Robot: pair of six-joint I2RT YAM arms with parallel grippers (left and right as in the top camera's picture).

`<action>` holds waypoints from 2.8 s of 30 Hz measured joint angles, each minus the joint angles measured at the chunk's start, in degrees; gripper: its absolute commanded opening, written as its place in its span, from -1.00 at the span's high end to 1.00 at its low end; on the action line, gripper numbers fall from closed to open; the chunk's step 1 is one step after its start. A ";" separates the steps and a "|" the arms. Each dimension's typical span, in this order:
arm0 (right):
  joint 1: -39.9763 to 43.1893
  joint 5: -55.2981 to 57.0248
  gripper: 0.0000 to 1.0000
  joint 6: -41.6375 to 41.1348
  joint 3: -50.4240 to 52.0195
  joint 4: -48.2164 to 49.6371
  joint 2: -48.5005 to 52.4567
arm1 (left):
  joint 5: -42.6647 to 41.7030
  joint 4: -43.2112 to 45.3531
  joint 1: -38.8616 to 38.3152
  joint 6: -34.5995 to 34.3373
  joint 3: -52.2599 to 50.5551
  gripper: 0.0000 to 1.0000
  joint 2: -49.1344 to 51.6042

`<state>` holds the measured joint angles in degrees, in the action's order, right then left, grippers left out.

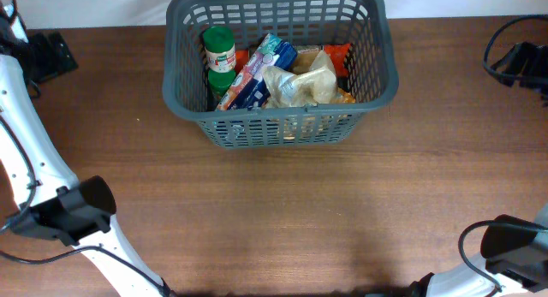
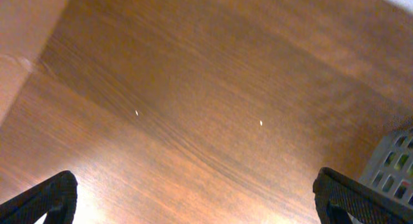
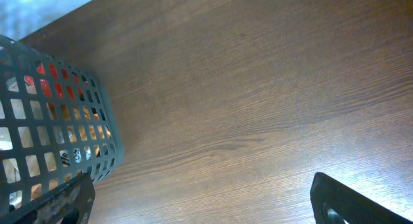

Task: Pack container

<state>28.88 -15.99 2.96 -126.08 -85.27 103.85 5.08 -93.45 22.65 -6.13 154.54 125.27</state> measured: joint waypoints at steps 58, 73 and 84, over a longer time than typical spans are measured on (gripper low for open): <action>-17.31 5.40 -0.97 8.26 116.37 53.94 -102.86 | -0.74 1.33 -0.02 -0.61 -1.84 -0.99 0.09; -17.31 5.42 -0.97 8.26 117.22 54.49 -102.95 | -0.79 1.33 -0.02 -0.59 -1.84 -0.99 0.09; -17.31 5.42 -0.97 8.26 117.22 54.47 -102.95 | -0.76 1.33 -0.02 -0.61 -1.84 -0.98 0.09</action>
<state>11.57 -10.57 11.22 -8.86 -30.81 0.91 4.32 -92.12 22.63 -6.74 152.70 125.36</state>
